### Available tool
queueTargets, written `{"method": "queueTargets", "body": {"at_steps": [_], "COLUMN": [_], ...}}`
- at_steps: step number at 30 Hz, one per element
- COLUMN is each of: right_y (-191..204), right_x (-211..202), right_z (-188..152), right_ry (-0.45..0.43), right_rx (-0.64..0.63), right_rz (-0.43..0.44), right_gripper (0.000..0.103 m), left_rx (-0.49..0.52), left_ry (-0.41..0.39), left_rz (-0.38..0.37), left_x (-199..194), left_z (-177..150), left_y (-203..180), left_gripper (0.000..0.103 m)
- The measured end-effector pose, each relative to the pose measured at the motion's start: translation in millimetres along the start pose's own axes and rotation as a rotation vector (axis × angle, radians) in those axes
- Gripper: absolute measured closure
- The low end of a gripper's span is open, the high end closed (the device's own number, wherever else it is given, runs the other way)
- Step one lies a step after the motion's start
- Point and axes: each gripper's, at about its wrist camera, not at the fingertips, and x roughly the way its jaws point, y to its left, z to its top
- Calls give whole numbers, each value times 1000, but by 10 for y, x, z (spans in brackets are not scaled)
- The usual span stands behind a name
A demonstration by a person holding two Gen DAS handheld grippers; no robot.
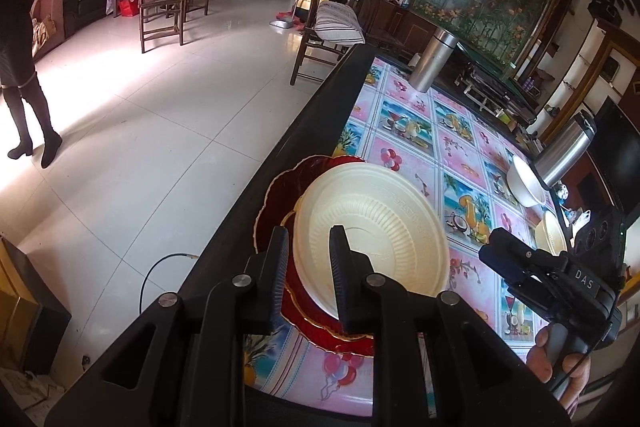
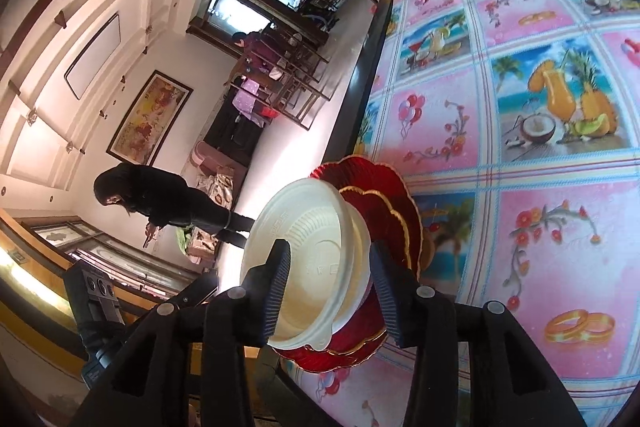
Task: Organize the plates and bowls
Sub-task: 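Lower the cream bowl onto the white plate and open the left tool, then move the left tool to the white bowl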
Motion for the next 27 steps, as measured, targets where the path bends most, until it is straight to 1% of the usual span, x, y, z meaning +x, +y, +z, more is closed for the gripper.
{"method": "queueTargets", "body": {"at_steps": [4, 5, 6, 8, 10, 13, 18, 23, 27], "right_y": [-101, -143, -191, -304, -439, -595, -913, -1280, -1603], "right_x": [-283, -340, -392, -460, -527, -653, -942, -1438, -1926], "right_z": [35, 42, 46, 40, 18, -32, -68, -51, 38], "right_ry": [-59, -68, -73, -72, -72, -76, -94, -160, -237], "right_rx": [5, 11, 17, 31, 49, 63, 102, 156, 201], "right_rz": [-15, -20, -26, -38, -43, -58, -76, -111, -152], "right_gripper": [55, 55, 55, 55, 55, 55, 55, 55, 54], "left_rx": [56, 71, 86, 125, 168, 238, 351, 436, 490], "left_ry": [-6, -3, -1, -4, 7, 48, 139, 249, 299], "left_rz": [-10, -20, -29, -44, -55, -84, -136, -179, -208], "left_x": [-12, -3, 7, 21, 54, 142, 355, 647, 823], "left_z": [-39, -59, -81, -138, -202, -320, -571, -796, -867], "left_y": [-280, -364, -448, -644, -847, -1180, -1740, -2282, -2705], "left_gripper": [83, 74, 59, 46, 46, 46, 46, 46, 46]}}
